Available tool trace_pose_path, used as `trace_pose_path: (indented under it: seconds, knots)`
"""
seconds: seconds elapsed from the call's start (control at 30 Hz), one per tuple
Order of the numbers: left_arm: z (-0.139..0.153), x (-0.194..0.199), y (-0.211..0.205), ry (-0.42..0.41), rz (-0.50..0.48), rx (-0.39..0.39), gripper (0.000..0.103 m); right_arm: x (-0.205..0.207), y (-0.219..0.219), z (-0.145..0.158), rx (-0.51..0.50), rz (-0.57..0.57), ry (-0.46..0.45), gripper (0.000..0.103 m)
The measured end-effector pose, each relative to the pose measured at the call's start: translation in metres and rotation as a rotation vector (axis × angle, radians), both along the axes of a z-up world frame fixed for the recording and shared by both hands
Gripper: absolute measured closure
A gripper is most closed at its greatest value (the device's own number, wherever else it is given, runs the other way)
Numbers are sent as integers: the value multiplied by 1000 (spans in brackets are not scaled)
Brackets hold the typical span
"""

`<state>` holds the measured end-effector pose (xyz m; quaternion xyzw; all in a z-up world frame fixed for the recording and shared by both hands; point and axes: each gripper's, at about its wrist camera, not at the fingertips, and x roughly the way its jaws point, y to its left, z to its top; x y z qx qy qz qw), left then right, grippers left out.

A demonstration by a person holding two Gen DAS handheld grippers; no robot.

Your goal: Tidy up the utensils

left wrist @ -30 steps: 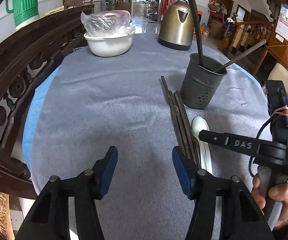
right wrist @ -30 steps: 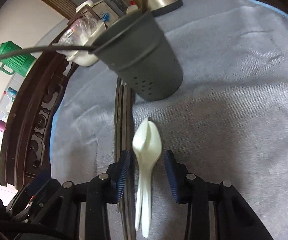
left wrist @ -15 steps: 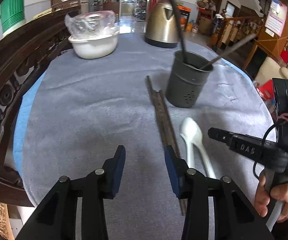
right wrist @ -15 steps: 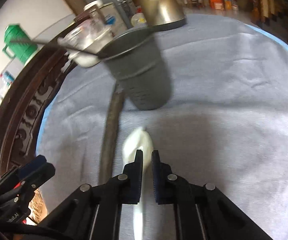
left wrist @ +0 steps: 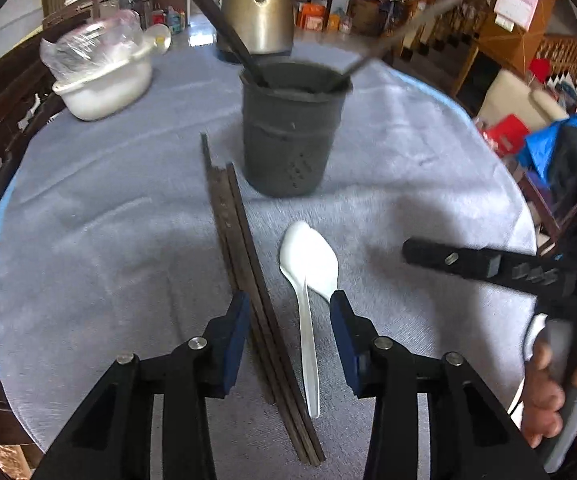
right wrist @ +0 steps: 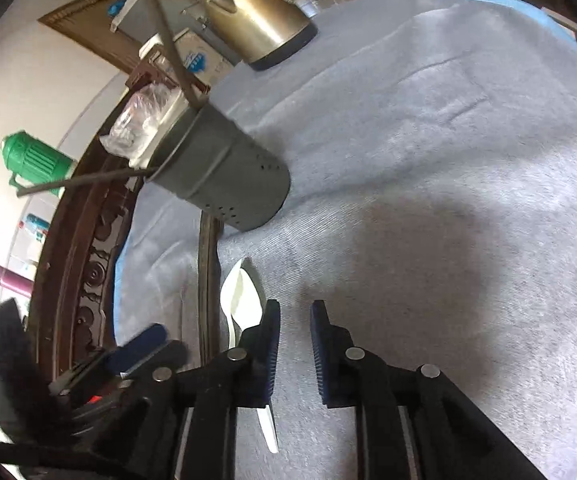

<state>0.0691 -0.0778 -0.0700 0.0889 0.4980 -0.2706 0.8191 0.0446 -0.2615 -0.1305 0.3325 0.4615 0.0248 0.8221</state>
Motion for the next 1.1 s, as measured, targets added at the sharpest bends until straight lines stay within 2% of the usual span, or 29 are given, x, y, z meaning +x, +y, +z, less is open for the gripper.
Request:
trace_pose_path:
  seconds: [0.03, 0.07, 0.1, 0.13, 0.2, 0.27, 0.3, 0.33, 0.4, 0.67, 0.77, 0.8, 0.87, 0.9, 1.1]
  knots:
    - [-3, -2, -1, 9, -6, 3, 61, -2, -1, 1, 6, -2, -6, 75]
    - [-5, -4, -1, 15, -7, 5, 61, -2, 0, 1, 9, -2, -11, 65]
    - [-7, -6, -1, 22, -7, 5, 61, -4, -1, 2, 8, -1, -16, 43]
    - [-9, -6, 0, 22, -7, 5, 60, -5, 0, 3, 6, -1, -21, 34]
    - [-12, -8, 2, 0, -2, 38, 59, -8, 1, 7, -4, -8, -58, 33]
    - [-20, -4, 6, 4, 23, 91, 59, -8, 6, 10, -15, 11, -80, 40]
    - [-26, 0, 12, 29, 41, 99, 59, -6, 10, 11, -34, 28, -82, 57]
    - [-29, 2, 17, 44, 52, 92, 55, -4, 16, 13, -64, 46, -82, 66]
    - [-29, 5, 28, 49, 70, 69, 55, 0, 27, 11, -109, 82, -69, 66]
    - [-22, 14, 61, 86, 135, 14, 55, 20, 69, -9, -179, 204, 7, 66]
    - [-13, 11, 65, 75, 120, -21, 55, 24, 82, -12, -266, 228, 3, 66]
    - [-10, 10, 66, 72, 118, -28, 55, 24, 88, -11, -310, 250, -1, 69]
    - [-3, 7, 68, 66, 113, -50, 55, 23, 98, -11, -413, 284, -3, 88]
    - [0, 6, 67, 63, 108, -62, 55, 23, 101, -11, -459, 288, -3, 89]
    - [14, -4, 52, 39, 54, -61, 55, 12, 70, -13, -455, 187, 25, 91]
